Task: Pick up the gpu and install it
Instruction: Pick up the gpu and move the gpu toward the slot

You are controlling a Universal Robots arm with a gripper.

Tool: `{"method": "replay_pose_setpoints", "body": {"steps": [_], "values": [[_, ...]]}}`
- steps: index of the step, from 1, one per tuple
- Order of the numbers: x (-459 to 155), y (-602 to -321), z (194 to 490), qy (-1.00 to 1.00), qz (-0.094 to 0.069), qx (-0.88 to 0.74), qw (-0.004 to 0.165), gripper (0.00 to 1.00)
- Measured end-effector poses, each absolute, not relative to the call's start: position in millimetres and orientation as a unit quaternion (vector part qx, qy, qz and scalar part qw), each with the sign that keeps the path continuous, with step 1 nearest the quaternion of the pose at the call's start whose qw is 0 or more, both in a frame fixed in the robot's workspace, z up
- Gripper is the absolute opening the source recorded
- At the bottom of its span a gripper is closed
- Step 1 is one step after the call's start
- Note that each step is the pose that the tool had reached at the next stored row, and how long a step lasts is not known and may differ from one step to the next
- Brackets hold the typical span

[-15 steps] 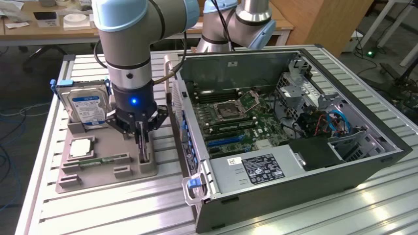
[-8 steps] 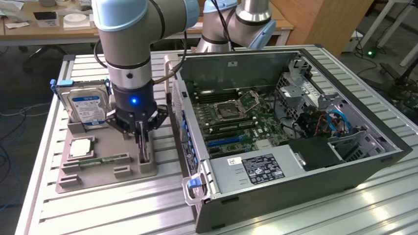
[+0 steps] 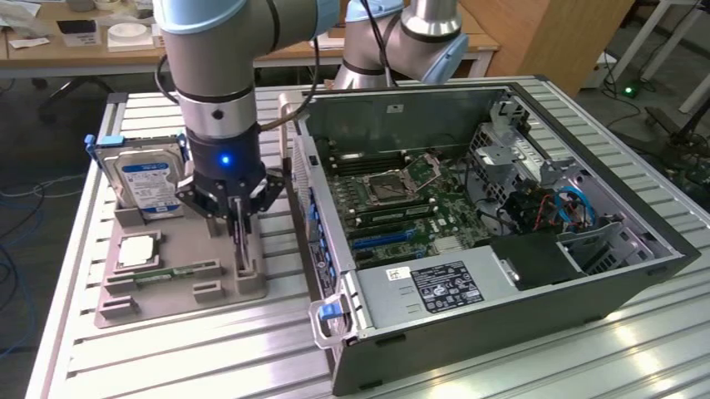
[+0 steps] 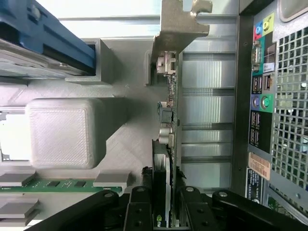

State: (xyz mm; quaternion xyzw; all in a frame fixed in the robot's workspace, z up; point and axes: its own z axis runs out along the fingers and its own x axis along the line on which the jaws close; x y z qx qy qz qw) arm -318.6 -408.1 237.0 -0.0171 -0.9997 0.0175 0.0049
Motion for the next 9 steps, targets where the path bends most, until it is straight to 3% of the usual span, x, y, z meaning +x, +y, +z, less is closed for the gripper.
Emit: {"method": "replay_pose_setpoints", "body": {"steps": [9], "values": [[-318.5,-408.1,256.1,-1.0,0.016,-0.017,0.005,0.27]]}}
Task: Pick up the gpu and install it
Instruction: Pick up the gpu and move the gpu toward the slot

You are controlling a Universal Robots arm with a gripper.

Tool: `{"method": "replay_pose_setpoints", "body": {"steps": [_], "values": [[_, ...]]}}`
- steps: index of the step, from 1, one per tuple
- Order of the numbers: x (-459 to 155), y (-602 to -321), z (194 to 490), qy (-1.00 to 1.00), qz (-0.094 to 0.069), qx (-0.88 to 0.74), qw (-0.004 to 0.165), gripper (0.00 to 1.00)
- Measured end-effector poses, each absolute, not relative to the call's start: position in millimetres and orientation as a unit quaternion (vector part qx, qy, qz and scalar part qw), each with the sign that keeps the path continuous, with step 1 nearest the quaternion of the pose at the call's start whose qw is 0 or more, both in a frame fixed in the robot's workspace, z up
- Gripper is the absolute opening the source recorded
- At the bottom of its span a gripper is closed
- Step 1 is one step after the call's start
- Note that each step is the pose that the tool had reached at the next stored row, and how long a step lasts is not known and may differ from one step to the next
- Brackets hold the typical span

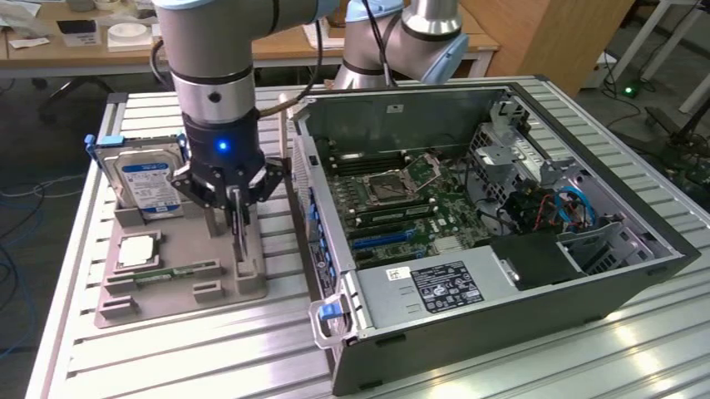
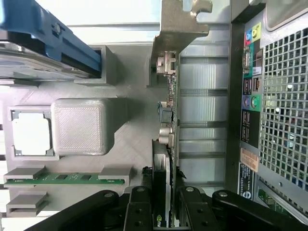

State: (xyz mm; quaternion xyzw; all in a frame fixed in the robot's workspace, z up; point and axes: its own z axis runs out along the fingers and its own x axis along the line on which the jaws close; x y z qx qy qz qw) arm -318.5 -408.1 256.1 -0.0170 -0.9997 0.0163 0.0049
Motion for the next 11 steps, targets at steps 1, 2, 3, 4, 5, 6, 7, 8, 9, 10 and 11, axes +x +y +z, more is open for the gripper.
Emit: {"method": "replay_pose_setpoints", "body": {"steps": [1,2,3,4,5,6,7,8,9,10,11], "values": [[-318.5,-408.1,258.2,-1.0,0.016,-0.017,0.005,0.27],[-318.5,-408.1,260.5,-1.0,0.016,-0.017,0.005,0.27],[-318.5,-408.1,263.2,-1.0,0.016,-0.017,0.005,0.27],[-318.5,-408.1,265.8,-1.0,0.016,-0.017,0.005,0.27],[-318.5,-408.1,268.5,-1.0,0.016,-0.017,0.005,0.27],[-318.5,-408.1,271.4,-1.0,0.015,-0.017,0.005,0.27],[-318.5,-408.1,274.3,-1.0,0.015,-0.017,0.005,0.27],[-318.5,-408.1,277.1,-1.0,0.015,-0.017,0.005,0.27],[-318.5,-408.1,279.7,-1.0,0.015,-0.017,0.005,0.27],[-318.5,-408.1,282.3,-1.0,0.015,-0.017,0.005,0.27],[-318.5,-408.1,285.1,-1.0,0.015,-0.017,0.005,0.27]]}}
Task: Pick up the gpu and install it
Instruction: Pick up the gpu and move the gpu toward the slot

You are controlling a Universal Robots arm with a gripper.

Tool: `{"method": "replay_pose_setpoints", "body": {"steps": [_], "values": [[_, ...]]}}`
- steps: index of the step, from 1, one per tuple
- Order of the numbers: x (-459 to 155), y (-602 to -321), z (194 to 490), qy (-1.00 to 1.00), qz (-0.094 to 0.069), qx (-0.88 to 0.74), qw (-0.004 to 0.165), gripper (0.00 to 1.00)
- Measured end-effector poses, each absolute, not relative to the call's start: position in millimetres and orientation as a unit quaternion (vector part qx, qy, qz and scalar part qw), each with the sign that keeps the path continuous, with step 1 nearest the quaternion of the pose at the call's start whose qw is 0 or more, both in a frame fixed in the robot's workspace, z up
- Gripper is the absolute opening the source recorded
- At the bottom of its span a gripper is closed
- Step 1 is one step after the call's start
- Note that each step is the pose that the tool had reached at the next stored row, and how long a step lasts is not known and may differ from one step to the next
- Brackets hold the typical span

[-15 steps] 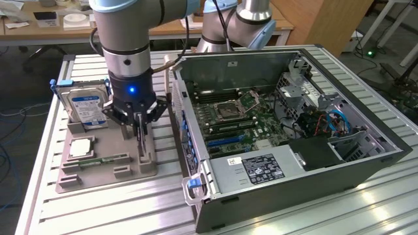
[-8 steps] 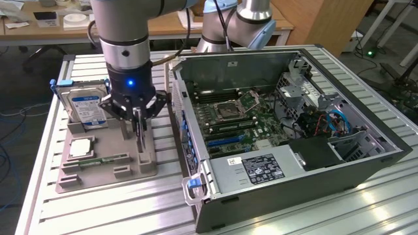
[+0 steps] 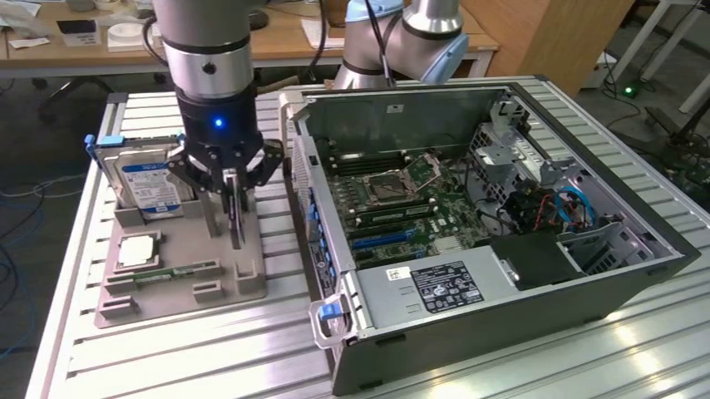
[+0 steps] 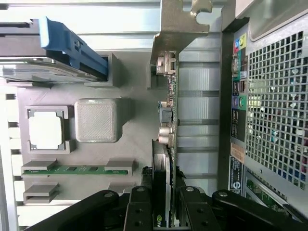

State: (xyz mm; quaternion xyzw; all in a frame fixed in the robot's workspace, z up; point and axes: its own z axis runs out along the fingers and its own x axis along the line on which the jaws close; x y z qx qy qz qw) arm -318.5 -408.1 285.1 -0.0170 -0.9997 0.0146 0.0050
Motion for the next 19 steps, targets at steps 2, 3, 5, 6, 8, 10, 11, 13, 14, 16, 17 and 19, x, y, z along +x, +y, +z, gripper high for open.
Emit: {"method": "replay_pose_setpoints", "body": {"steps": [2,3,5,6,8,10,11,13,14,16,17,19], "values": [[-318.5,-408.1,290.6,-1.0,0.014,-0.017,0.005,0.27],[-318.5,-408.1,293.3,-1.0,0.014,-0.017,0.005,0.27],[-318.5,-408.1,298.5,-1.0,0.014,-0.017,0.005,0.27],[-318.5,-408.1,301.2,-1.0,0.014,-0.017,0.005,0.27],[-318.5,-408.1,306.4,-1.0,0.013,-0.017,0.005,0.27],[-318.5,-408.0,312.1,-1.0,0.012,-0.017,0.005,0.27],[-318.5,-408.1,315.3,-1.0,0.012,-0.017,0.005,0.27],[-318.5,-408.1,321.9,-1.0,0.011,-0.017,0.005,0.27],[-318.5,-408.1,325.4,-1.0,0.011,-0.017,0.005,0.27],[-318.5,-408.1,332.2,-1.0,0.01,-0.017,0.005,0.27],[-318.5,-408.1,335.1,-1.0,0.01,-0.017,0.005,0.27],[-318.5,-408.1,341.2,-1.0,0.009,-0.017,0.005,0.27]]}}
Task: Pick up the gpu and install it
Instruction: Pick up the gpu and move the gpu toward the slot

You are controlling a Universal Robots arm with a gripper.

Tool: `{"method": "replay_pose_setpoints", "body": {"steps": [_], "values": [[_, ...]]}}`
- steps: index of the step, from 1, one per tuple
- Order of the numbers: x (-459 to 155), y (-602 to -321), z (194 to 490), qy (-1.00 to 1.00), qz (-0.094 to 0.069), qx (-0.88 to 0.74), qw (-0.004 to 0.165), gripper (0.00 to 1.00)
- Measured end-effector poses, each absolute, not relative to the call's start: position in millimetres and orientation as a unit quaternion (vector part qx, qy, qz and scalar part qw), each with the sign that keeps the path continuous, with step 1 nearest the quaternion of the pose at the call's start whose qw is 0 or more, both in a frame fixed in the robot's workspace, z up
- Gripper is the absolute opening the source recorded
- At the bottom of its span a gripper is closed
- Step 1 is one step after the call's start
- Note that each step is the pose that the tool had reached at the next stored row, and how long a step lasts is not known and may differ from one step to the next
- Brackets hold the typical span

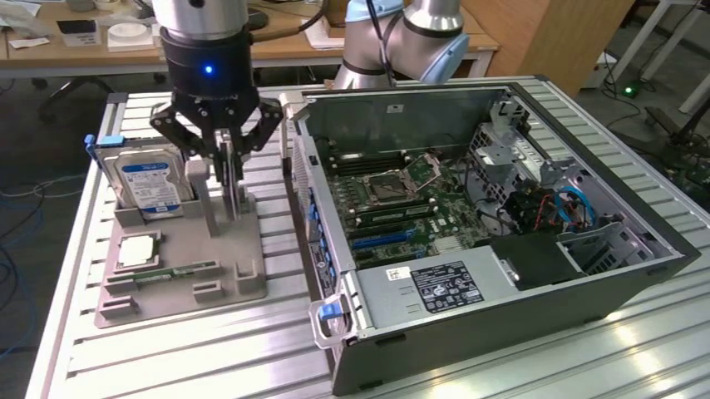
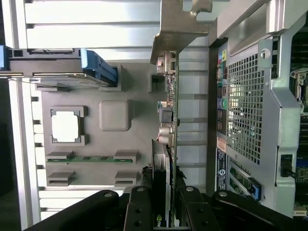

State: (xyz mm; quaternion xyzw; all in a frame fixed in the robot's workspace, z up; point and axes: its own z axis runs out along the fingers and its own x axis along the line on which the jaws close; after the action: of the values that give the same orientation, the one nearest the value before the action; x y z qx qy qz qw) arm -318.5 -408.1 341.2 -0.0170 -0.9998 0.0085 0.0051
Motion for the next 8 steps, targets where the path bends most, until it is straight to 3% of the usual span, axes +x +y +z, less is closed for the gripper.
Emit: {"method": "replay_pose_setpoints", "body": {"steps": [8], "values": [[-318.5,-408.0,364.5,-1.0,0.005,-0.017,0.005,0.27]]}}
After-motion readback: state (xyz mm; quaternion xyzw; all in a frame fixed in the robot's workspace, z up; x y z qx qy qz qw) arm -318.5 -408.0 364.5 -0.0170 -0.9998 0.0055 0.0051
